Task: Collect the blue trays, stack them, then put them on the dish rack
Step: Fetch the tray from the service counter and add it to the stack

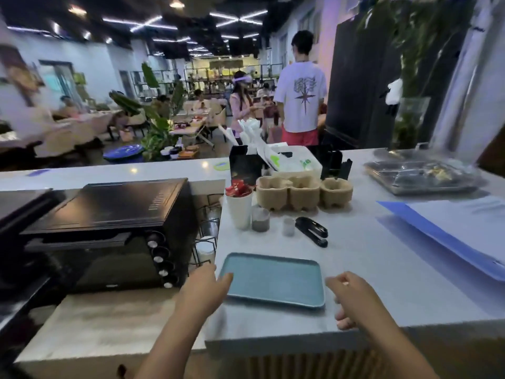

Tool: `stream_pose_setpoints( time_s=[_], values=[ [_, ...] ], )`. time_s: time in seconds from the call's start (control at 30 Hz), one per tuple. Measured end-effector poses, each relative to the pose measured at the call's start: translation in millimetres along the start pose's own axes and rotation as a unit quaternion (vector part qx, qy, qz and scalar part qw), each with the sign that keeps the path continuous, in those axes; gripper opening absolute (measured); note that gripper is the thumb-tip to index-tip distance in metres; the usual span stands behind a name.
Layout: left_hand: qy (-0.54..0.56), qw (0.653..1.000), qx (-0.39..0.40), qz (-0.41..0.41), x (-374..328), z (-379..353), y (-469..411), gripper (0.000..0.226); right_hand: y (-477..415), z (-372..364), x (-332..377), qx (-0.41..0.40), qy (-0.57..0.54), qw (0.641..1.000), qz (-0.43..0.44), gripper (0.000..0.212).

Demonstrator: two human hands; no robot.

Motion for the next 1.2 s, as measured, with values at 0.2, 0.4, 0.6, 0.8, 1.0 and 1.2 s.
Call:
stream_pose_setpoints(
  time_s=[0.2, 0.4, 0.6, 0.8, 1.0, 1.2],
  values=[
    [-0.030, 0.998, -0.038, 0.051, -3.1, -20.6, -13.8, 0.052, -32.0, -19.6, -3.5, 0.042, 0.079, 0.996, -0.012, 0.034],
    [-0.003, 0.996, -0.044, 0.074, -0.8, -34.8, -23.2, 0.050, -42.1, -28.3, 8.3, 0.038, 0.159, 0.986, 0.038, 0.043],
    [0.150, 0.980, -0.070, 0.107, 3.9, -36.8, -19.8, 0.047, -43.7, -36.1, 7.5, 0.057, 0.117, 0.991, 0.040, 0.052],
    [0.448, 0.882, -0.103, 0.102, 5.6, 7.9, 5.1, 0.038, -28.4, -45.7, 34.0, 0.069, -0.015, 0.995, 0.075, 0.046],
    [0.641, 0.752, -0.100, 0.116, 37.6, 59.6, 52.2, 0.036, 5.4, -84.1, 87.4, 0.157, -0.136, 0.972, 0.108, 0.026],
    [0.652, 0.734, -0.165, 0.096, 103.0, 123.6, 112.8, 0.047, 63.3, -159.1, 142.9, 0.285, -0.201, 0.929, 0.120, 0.021]
  ],
)
Point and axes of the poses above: each hand's wrist, its own y-axis away from the middle knuckle, its own z-axis out of the back of the hand, x = y × z, the point moved 8 cm from there along -y, towards the middle knuckle, and after that the axes turned 3 degrees about y, right-handed, at the moved point
